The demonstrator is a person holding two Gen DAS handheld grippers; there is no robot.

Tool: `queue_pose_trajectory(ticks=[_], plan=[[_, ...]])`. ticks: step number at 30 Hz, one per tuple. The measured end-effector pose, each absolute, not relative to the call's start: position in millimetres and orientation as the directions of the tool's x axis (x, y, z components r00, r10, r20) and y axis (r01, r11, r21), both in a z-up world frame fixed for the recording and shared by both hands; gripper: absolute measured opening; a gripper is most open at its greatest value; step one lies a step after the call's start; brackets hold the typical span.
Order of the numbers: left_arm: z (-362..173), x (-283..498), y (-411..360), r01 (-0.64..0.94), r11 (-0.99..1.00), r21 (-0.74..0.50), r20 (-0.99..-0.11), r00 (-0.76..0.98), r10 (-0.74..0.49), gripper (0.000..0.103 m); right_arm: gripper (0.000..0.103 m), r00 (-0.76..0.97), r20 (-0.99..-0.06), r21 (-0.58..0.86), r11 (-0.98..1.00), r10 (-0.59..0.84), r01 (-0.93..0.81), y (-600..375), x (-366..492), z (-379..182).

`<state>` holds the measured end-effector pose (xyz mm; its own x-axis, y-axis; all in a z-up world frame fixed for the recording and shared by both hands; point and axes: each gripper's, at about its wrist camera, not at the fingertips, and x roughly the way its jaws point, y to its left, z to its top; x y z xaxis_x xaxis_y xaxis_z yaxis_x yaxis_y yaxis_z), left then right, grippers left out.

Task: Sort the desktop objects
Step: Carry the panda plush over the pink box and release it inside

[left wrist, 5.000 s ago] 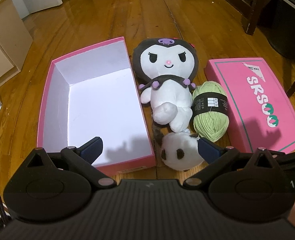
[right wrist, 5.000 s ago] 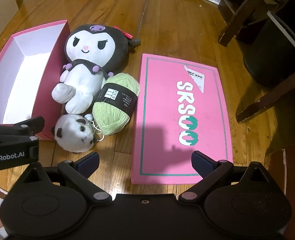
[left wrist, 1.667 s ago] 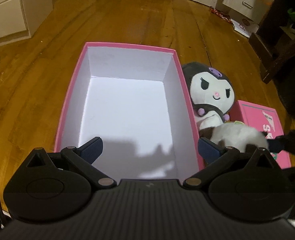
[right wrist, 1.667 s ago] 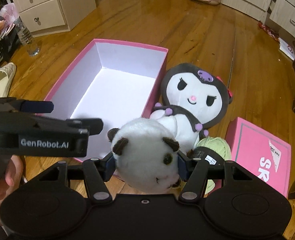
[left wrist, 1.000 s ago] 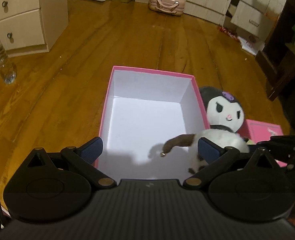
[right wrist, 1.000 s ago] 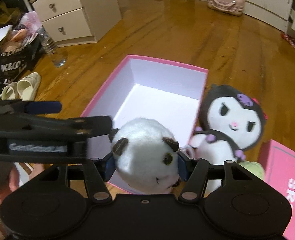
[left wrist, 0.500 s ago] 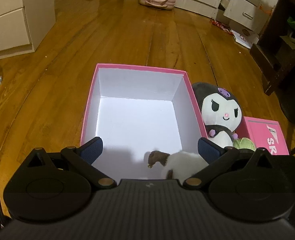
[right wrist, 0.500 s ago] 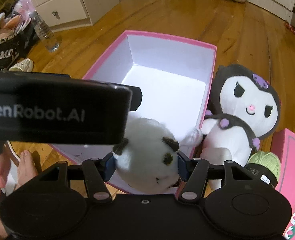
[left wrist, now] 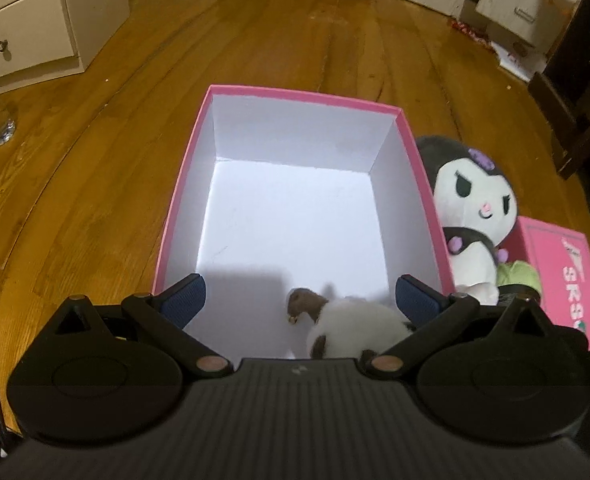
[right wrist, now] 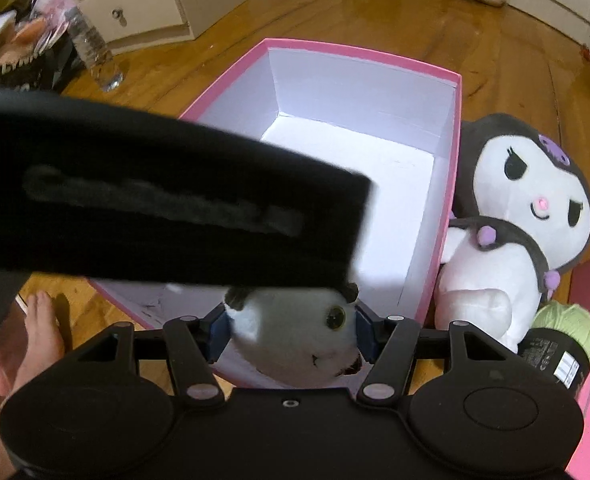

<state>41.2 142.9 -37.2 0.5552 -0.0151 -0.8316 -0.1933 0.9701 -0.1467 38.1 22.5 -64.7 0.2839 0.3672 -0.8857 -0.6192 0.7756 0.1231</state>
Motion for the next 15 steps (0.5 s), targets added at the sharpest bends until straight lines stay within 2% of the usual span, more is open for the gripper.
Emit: queue_pose_trajectory(ticks=[15], plan=[[-52,43,142,-0.192,0.974,-0.123,-0.86,0.511,-0.008,0.103,0.071,0.316,-0.883,0.07,0.762,0.348,-0.644,28,33,-64]])
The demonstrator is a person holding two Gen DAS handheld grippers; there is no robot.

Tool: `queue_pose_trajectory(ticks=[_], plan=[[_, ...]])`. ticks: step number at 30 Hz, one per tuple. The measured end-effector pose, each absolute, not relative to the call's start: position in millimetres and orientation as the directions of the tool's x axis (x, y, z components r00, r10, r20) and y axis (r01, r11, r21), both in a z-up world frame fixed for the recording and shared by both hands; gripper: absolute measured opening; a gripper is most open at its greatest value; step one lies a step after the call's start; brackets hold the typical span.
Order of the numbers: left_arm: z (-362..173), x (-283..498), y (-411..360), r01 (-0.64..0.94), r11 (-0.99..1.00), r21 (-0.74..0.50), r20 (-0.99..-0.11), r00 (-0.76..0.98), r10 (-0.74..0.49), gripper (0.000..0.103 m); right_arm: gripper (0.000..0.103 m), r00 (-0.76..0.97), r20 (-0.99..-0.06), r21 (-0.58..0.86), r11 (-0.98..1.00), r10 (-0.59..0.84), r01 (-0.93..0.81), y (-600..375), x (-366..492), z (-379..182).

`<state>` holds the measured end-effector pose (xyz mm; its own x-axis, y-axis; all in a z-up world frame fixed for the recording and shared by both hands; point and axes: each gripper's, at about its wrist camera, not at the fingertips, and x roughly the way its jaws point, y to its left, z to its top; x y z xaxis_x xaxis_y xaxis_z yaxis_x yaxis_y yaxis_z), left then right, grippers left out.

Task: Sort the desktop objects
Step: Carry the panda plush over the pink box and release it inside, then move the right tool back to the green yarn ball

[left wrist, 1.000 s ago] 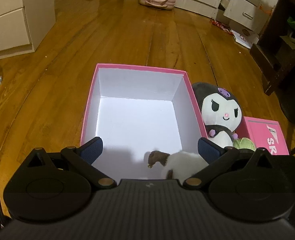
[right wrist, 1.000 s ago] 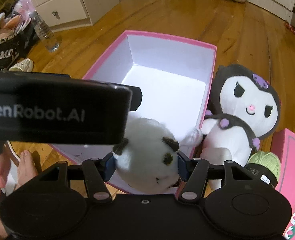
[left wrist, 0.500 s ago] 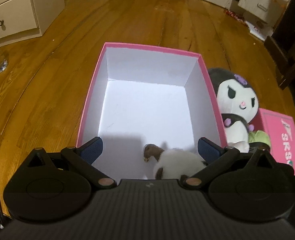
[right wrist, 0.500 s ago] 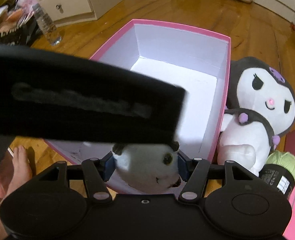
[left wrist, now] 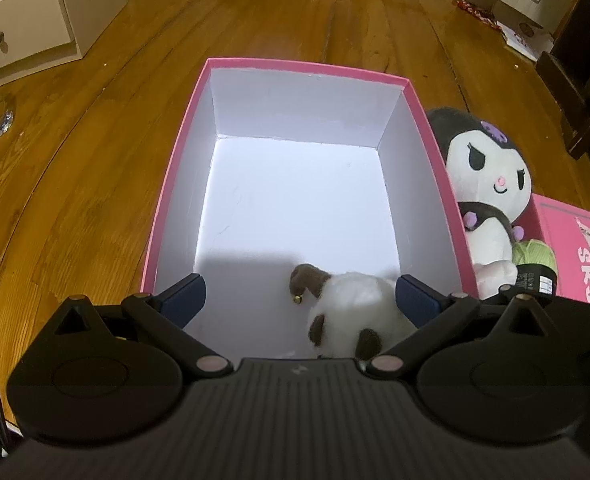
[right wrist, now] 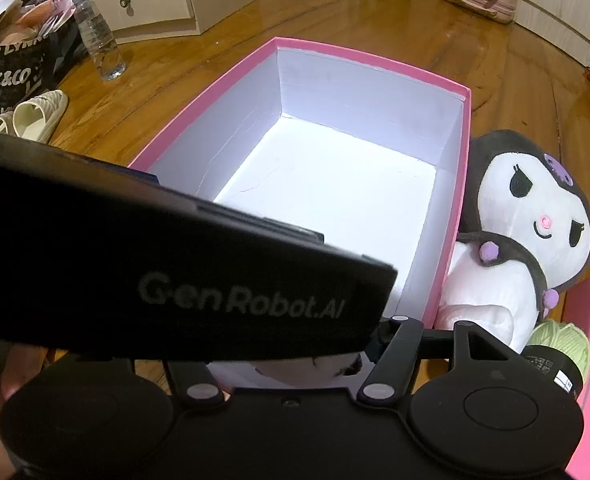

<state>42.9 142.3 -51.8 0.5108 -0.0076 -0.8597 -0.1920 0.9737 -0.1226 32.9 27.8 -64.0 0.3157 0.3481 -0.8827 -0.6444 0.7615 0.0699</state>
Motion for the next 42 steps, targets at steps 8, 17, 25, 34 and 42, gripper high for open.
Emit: queue_pose_trajectory(ticks=[8,17,25,34,42], plan=[[-55,44,144,-0.2,0.973,-0.116,-0.867,0.499,-0.001,0.103,0.074,0.306,-0.894,0.063,0.768,0.327,-0.638,27,34,-59],[-20,31,146,-0.253,0.962,-0.102,-0.821,0.567,0.062,0.103,0.074,0.282,-0.898,0.054,0.72,0.338,-0.692,4,28,-29],[30,9,130,-0.233,0.961,-0.148,-0.762,0.647,0.04,0.103,0.081,0.343,-0.863,0.052,0.741,0.371,-0.669,-53,32,37],[44,10,89,-0.146,0.971,-0.188,-0.745,0.666,-0.045,0.103,0.084,0.37,-0.875,0.094,0.859,0.313,-0.503,-138,59,22],[40,18,45,-0.062,0.982,-0.181,-0.745,0.66,-0.095,0.103,0.083,0.355,-0.874,0.134,0.868,0.331,-0.478,-158,58,-5]])
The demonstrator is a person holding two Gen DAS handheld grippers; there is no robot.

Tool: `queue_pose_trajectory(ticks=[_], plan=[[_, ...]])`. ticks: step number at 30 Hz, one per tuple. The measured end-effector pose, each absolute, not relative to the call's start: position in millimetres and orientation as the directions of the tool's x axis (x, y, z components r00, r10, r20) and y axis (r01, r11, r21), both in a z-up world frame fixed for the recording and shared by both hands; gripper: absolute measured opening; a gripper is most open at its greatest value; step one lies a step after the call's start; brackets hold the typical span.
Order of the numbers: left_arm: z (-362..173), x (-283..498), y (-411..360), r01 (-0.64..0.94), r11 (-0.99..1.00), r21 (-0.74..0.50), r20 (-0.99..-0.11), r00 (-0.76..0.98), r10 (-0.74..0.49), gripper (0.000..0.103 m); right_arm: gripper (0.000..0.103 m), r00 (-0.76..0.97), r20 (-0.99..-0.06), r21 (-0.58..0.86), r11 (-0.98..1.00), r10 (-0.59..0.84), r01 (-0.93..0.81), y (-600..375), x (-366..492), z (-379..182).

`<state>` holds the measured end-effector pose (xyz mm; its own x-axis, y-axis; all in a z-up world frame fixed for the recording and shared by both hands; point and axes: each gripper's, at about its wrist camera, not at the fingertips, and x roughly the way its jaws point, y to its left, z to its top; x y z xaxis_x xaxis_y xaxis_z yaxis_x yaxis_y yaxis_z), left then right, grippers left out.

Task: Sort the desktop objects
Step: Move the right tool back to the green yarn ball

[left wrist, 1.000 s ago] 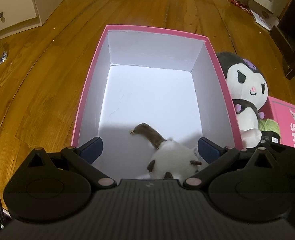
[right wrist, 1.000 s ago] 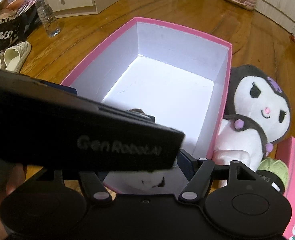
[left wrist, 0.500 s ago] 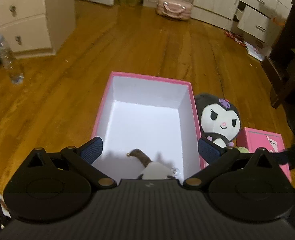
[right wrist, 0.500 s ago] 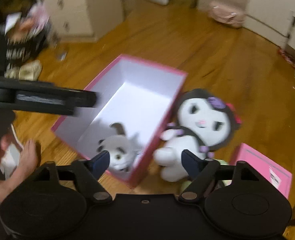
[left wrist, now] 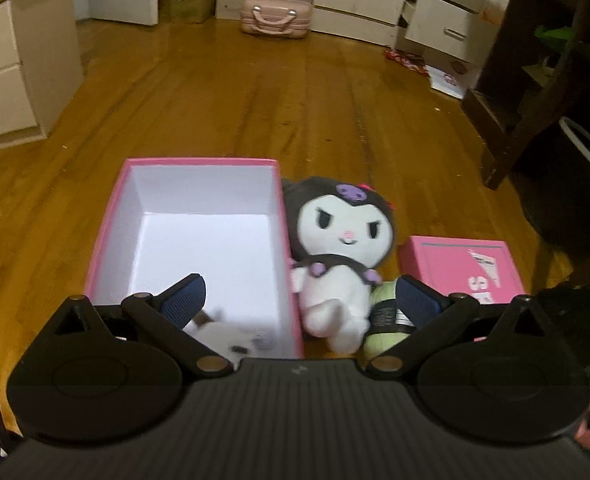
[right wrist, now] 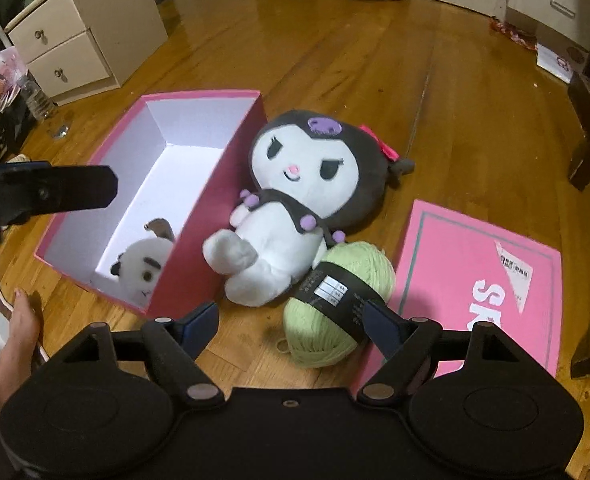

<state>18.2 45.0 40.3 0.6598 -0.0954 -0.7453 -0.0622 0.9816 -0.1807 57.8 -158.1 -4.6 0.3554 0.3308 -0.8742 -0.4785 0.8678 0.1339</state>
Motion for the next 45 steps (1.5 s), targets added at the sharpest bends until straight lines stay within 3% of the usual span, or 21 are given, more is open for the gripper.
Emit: queue_pose_trajectory(ticks=[1,2,3,7,16,22,26,45], plan=[[38,19,41,-0.057,0.98,-0.19,-0.748,0.655,-0.107,0.103,0.079,0.35,-0.872,0.148,0.868,0.341,-0.474,-161,59,-8],[35,20,38,-0.051,0.979,-0.198,-0.752,0.649,-0.118,0.103,0.062,0.339,-0.867,0.179,0.863,0.366,-0.472,-165,60,-13],[32,21,34,-0.05,0.977,-0.208,-0.756,0.642,-0.128,0.103,0.054,0.315,-0.867,0.21,0.857,0.386,-0.47,-167,62,-18],[23,25,21,-0.032,0.973,-0.227,-0.759,0.632,-0.156,0.103,0.05,0.268,-0.87,0.266,0.851,0.414,-0.452,-169,65,-38],[-9,37,-12,0.012,0.98,-0.199,-0.808,0.564,-0.171,0.103,0.053,0.254,-0.88,0.31,0.891,0.401,-0.331,-176,72,-70],[-13,39,-7,-0.065,0.988,-0.138,-0.783,0.618,-0.068,0.103,0.071,0.297,-0.869,0.302,0.9,0.396,-0.316,-177,70,-71],[-20,42,12,-0.116,0.987,-0.11,-0.797,0.604,-0.018,0.103,0.075,0.32,-0.865,0.313,0.914,0.387,-0.258,-183,72,-77],[-24,46,15,-0.118,0.985,-0.123,-0.809,0.587,-0.031,0.103,0.081,0.364,-0.886,0.211,0.949,0.288,-0.235,-169,85,-103]])
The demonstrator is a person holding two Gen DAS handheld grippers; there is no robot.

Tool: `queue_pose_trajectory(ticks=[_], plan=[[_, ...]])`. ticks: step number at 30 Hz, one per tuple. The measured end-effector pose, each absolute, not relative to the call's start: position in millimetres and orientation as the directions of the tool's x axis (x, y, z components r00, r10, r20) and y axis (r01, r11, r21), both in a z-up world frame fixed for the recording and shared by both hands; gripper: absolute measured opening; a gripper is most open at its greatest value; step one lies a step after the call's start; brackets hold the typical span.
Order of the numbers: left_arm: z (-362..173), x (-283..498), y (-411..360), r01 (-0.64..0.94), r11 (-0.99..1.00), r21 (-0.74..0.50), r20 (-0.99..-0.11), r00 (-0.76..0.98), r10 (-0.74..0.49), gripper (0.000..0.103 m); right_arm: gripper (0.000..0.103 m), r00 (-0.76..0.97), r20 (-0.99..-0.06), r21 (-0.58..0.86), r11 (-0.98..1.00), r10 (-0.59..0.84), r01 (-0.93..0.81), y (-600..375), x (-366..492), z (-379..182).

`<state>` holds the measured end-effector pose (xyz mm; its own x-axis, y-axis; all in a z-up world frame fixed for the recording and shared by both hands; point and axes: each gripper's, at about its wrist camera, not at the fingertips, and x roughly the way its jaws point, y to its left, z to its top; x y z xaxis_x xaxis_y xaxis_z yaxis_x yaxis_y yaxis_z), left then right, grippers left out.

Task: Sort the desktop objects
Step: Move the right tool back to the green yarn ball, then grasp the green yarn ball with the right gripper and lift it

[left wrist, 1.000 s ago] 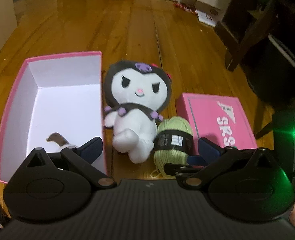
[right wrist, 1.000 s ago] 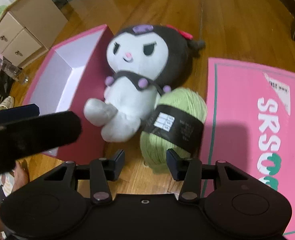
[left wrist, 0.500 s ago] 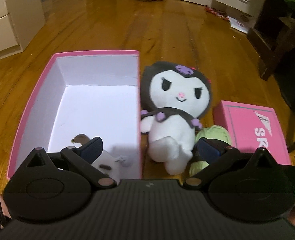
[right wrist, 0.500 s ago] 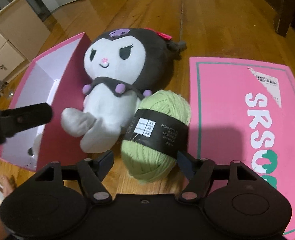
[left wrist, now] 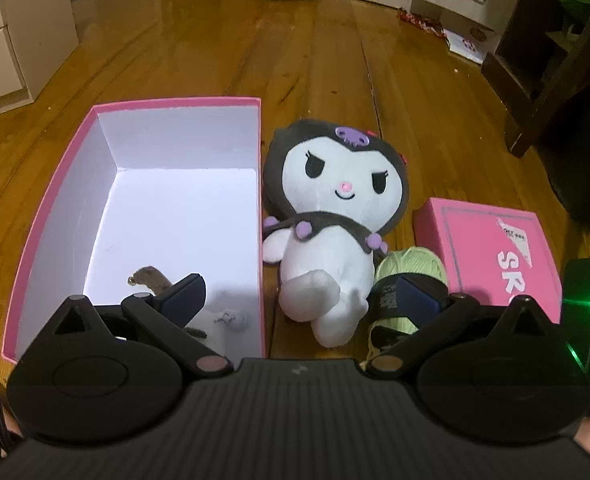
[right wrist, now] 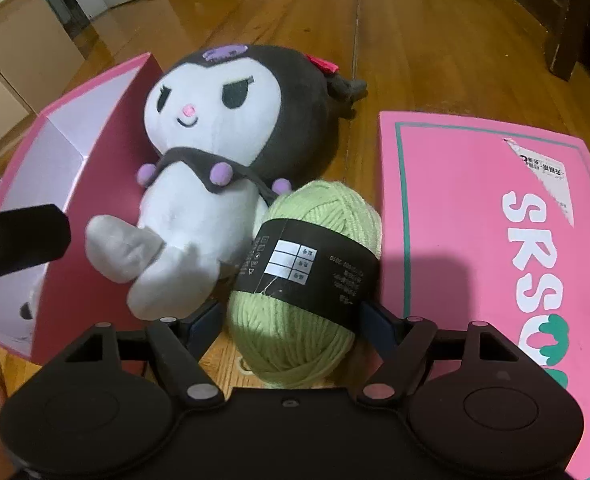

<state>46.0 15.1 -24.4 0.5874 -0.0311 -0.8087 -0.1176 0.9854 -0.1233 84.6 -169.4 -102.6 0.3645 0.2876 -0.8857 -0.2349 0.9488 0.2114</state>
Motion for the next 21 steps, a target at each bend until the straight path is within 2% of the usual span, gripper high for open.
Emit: queue_pose_trajectory(ticks=[8,15,17,21], plan=[[-28,46,18,-0.134,0.984,-0.118,-0.815,0.579,-0.019,0.103,0.082,0.382,-0.884,0.194,0.955,0.27,-0.226,-167,88,-109],[-35,47,14,-0.128,0.985,-0.116,-0.825,0.565,-0.023,0.103,0.082,0.413,-0.891,0.078,0.96,0.189,-0.27,-149,83,-112],[-36,47,12,-0.125,0.986,-0.113,-0.826,0.563,-0.023,0.103,0.075,0.439,-0.884,0.04,0.961,0.161,-0.273,-146,80,-113],[-40,48,9,-0.113,0.989,-0.097,-0.827,0.562,-0.017,0.103,0.071,0.443,-0.886,0.015,0.962,0.139,-0.273,-144,79,-113]])
